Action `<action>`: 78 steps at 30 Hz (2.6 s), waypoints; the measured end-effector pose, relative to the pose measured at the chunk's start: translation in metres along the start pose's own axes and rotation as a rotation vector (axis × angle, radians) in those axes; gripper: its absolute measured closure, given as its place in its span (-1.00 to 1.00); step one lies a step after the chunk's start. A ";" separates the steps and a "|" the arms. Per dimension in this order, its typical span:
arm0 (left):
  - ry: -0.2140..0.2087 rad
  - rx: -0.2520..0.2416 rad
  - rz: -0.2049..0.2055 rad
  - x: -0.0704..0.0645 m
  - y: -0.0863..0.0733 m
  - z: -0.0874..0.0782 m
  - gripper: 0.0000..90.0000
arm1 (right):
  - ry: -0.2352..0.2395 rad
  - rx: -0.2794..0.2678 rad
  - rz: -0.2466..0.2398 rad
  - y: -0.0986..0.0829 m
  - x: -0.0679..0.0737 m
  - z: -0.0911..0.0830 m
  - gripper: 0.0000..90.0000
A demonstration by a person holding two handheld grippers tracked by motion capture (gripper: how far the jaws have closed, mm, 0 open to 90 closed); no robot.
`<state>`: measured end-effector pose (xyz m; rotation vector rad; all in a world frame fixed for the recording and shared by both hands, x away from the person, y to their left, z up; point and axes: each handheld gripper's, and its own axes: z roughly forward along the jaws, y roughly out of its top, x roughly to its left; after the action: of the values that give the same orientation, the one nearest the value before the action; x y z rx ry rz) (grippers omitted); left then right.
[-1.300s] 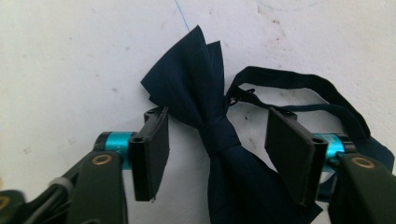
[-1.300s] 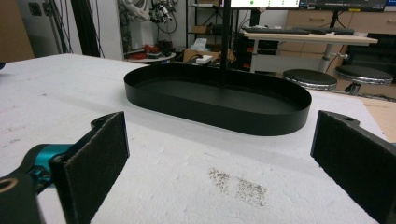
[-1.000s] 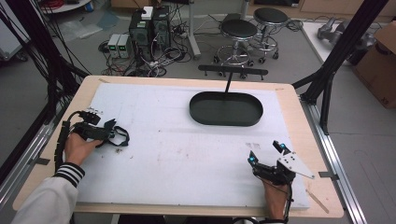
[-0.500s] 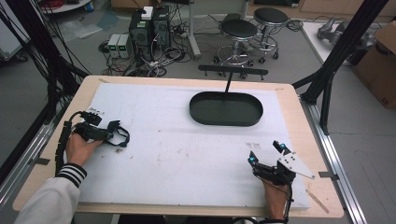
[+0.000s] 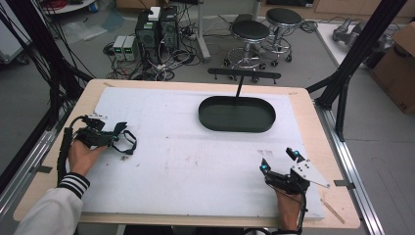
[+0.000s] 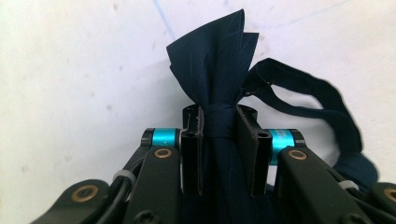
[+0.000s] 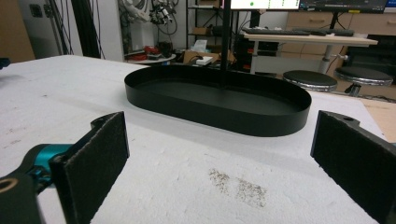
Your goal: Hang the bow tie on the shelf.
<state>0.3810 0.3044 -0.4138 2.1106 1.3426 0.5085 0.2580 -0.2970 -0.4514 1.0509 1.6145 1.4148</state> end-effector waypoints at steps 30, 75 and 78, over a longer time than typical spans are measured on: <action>-0.187 -0.514 0.014 -0.027 0.017 -0.034 0.63 | 0.000 0.005 0.001 0.000 0.000 0.000 -0.93; -0.425 -0.639 0.171 -0.135 0.118 -0.006 0.63 | -0.002 -0.007 0.010 0.000 -0.001 -0.001 -0.93; -0.450 -0.646 0.158 -0.142 0.127 -0.003 0.63 | 0.000 -0.008 0.013 0.000 -0.001 -0.001 -0.93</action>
<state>0.4063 0.1356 -0.3303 1.6558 0.6434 0.4213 0.2573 -0.2983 -0.4517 1.0590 1.6035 1.4284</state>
